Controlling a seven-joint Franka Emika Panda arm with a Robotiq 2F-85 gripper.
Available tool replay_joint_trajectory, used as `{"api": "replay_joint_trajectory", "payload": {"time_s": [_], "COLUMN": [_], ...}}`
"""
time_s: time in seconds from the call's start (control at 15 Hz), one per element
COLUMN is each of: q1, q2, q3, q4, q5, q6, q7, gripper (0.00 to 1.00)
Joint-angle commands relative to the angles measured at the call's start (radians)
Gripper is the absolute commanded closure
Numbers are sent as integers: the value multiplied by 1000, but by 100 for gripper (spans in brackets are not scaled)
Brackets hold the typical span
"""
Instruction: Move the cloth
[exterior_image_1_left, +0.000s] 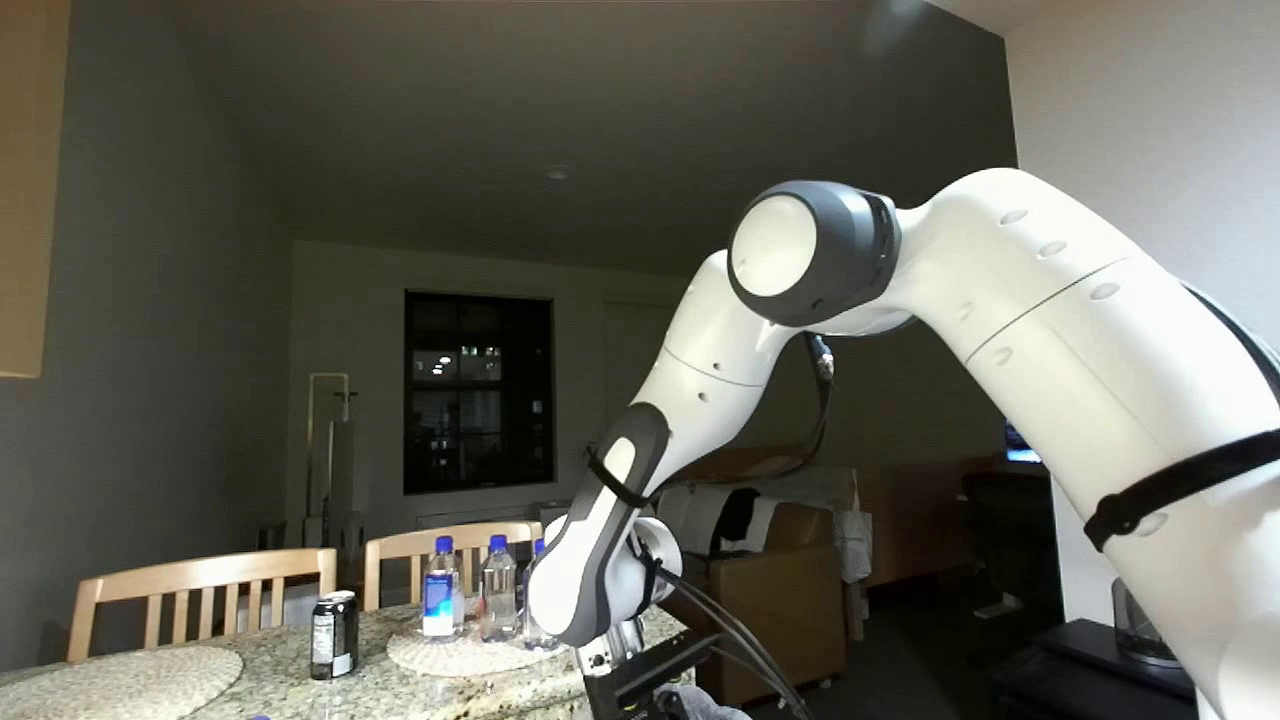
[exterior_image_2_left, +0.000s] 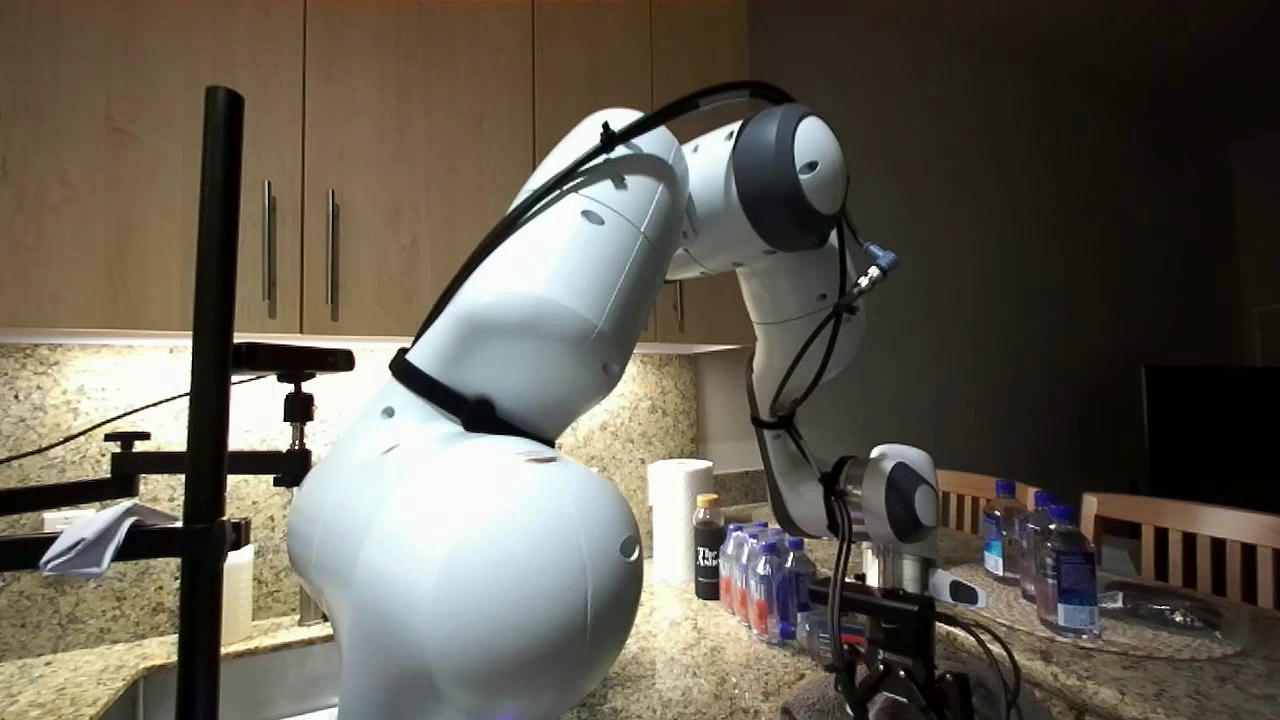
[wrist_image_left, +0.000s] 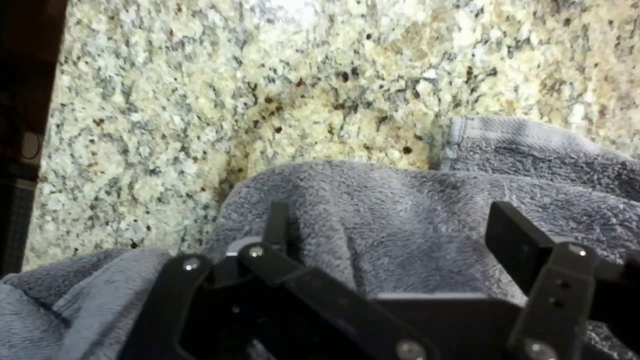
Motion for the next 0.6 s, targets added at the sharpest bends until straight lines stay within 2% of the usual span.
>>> {"api": "replay_joint_trajectory", "payload": {"time_s": [0.0, 0.07, 0.13, 0.2, 0.53], "q1": [31, 36, 37, 40, 35], "q2": [58, 68, 70, 71, 39], "q3": [-12, -14, -13, -14, -7], "q4": [50, 60, 62, 63, 22], "q5": [-40, -44, -40, -38, -14], "q6": [25, 27, 32, 41, 126], "q7": [16, 16, 13, 15, 19], "gripper": [0, 0, 25, 26, 59]}}
